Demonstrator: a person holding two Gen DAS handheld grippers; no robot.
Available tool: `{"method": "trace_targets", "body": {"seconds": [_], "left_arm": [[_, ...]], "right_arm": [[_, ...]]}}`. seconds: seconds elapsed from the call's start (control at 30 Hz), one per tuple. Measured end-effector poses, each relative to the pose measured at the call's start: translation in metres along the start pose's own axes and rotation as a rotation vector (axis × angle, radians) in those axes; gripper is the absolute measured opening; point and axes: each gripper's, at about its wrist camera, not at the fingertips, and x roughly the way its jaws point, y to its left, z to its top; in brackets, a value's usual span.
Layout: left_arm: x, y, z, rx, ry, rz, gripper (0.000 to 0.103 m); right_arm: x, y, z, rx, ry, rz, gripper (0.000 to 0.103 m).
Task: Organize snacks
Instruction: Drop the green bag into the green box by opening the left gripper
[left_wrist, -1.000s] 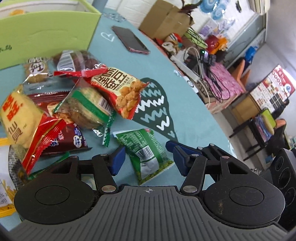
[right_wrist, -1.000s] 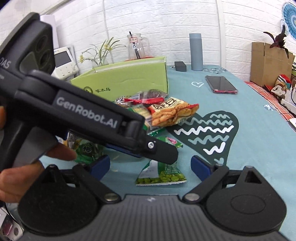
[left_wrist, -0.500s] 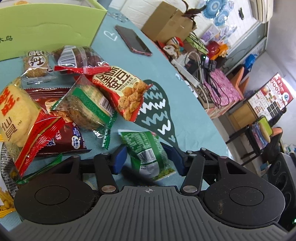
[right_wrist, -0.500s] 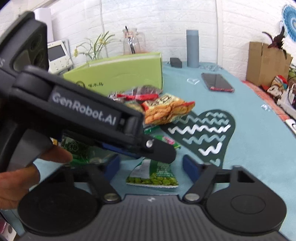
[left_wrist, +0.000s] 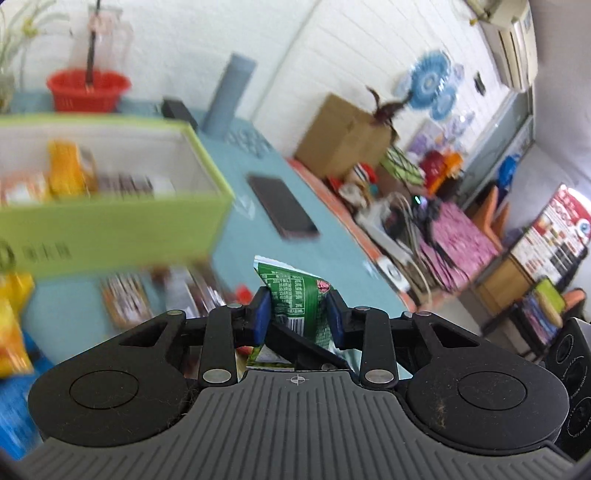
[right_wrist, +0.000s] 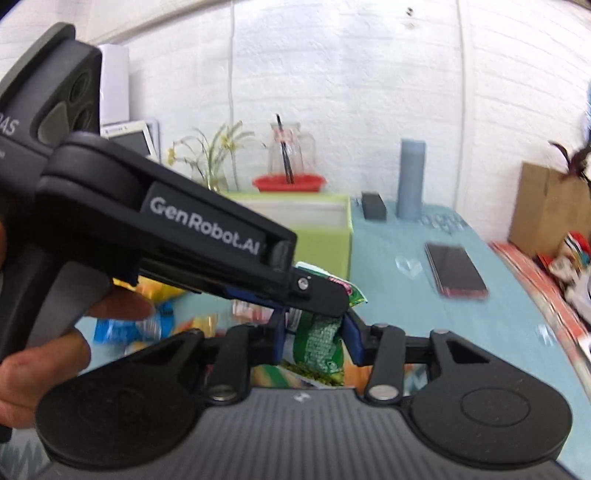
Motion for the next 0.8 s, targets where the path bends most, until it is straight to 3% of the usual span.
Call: {"method": "trace_targets", "body": {"seconds": [0.27,0.47,0.5,0.53,0.6,0.7,0.8], "left_arm": [[0.030,0.064,0.099,-0.046,-0.082,0.104,0.009],[0.079,0.114,0.116,-0.106,-0.022,0.098,0.011],[0.082,0.119,0.114,-0.109,-0.020,0.094,0.018],[0.081,0.122,0.113,-0.109,-0.022,0.090,0.032],[0.068,0.122,0.109,-0.095,-0.062,0.081,0.046],[0.039,0.107,0.102,-0.027,-0.106,0.121,0.047],[0.005,0.089,0.082,0.023,-0.144,0.126,0.055]], "right_arm": [[0.115,-0.012,0.076,-0.044,-0.012,0.081,0.048],[0.177,-0.020,0.070,-0.038,0.069,0.093,0.054],[0.180,-0.023,0.068,-0.025,0.075,0.093,0.058],[0.181,-0.027,0.068,-0.012,0.068,0.087,0.066],[0.172,-0.032,0.067,0.008,0.032,0.087,0.073],[0.137,-0.034,0.066,0.020,-0.019,0.061,0.079],[0.098,-0.029,0.061,0.024,-0.056,0.068,0.097]]}}
